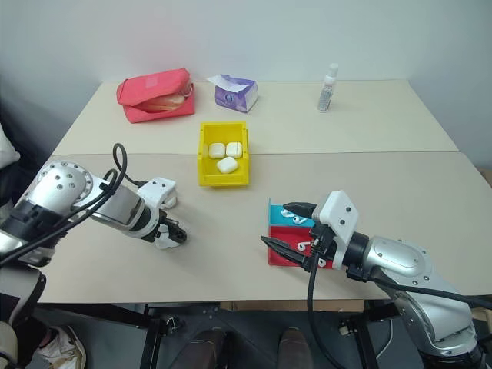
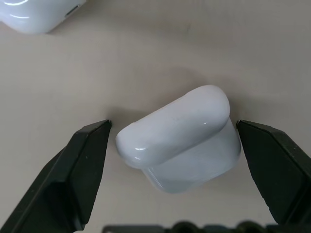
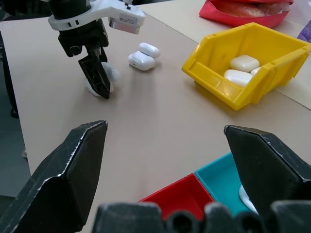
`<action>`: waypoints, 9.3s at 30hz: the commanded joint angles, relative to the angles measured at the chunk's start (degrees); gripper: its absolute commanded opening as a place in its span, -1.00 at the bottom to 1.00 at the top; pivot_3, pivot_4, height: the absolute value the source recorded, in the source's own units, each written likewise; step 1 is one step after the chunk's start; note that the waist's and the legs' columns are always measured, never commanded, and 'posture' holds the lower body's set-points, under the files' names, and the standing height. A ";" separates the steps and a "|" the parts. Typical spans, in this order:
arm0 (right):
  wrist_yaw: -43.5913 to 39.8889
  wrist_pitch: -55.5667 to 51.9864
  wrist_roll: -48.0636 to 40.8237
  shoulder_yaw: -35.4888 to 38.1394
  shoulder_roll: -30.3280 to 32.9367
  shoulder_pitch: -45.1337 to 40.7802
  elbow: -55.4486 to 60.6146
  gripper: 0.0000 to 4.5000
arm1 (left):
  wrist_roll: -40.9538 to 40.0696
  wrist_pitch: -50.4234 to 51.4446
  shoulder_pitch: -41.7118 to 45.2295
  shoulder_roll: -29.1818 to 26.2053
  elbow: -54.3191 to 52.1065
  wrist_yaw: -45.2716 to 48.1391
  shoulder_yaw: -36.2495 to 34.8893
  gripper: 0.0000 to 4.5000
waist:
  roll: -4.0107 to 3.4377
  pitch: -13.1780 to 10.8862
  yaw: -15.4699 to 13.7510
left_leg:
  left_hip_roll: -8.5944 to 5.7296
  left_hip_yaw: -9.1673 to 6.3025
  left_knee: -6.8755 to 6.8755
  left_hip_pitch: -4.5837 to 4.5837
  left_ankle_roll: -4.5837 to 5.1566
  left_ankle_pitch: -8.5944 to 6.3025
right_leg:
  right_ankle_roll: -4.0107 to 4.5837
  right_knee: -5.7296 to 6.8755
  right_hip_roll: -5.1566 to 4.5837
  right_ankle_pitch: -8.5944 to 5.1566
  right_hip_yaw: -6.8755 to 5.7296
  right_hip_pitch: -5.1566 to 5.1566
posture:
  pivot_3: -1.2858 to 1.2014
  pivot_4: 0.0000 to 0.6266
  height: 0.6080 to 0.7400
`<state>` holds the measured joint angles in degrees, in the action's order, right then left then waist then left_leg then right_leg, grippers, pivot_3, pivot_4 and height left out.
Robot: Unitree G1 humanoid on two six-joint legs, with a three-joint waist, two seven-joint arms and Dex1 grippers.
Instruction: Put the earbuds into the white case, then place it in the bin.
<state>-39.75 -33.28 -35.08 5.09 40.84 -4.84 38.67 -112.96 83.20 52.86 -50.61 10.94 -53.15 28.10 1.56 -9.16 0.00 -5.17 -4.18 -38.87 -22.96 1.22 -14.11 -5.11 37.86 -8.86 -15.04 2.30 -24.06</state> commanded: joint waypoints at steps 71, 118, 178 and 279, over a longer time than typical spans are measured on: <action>-3.65 2.56 1.04 -0.51 0.25 0.13 -0.47 1.00 | 94.13 -63.86 -42.45 -21.25 -22.88 126.48 -23.65 -0.99 | 0.06 -0.03 0.82 | 0.25 0.25 0.14 -0.19 0.68 -0.41 | 0.07 -0.24 0.22 -0.01 -0.09 -0.10 | 0.03 -0.52 1.00; -2.11 1.42 -1.01 1.13 1.43 2.29 2.10 1.00 | 115.52 -68.67 -23.44 -7.72 -2.76 125.41 -15.38 -0.99 | 0.07 -0.03 0.83 | 0.26 0.20 -0.01 -0.20 0.70 -0.42 | 0.06 0.09 0.27 0.00 -0.19 -0.09 | 0.03 -0.52 1.00; -3.43 1.97 -1.14 1.15 2.45 3.65 5.68 1.00 | 126.32 -48.62 -8.90 -2.52 -3.86 135.74 -1.08 0.99 | 0.10 -0.03 1.00 | 0.22 0.16 -0.15 -0.25 0.77 -0.47 | 0.06 0.12 0.34 0.00 -0.35 -0.07 | 0.03 -0.52 1.00; -35.71 -3.49 28.92 -16.79 20.77 -22.56 -14.81 -0.72 | 67.66 -57.04 -24.78 24.49 -31.01 119.41 -28.49 0.25 | 0.12 0.02 0.61 | 0.32 0.22 -0.14 -0.33 0.19 -0.17 | 0.09 -0.38 0.23 0.03 -0.23 -0.12 | 0.03 -0.52 1.00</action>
<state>-76.64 -33.53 -3.01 -17.75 61.10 -27.30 20.48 -44.24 26.57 26.73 -25.92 -19.93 65.82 -0.17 1.68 -9.13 0.61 -4.85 -3.96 -39.01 -23.29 1.42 -14.27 -5.02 37.48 -8.63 -15.00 2.07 -24.17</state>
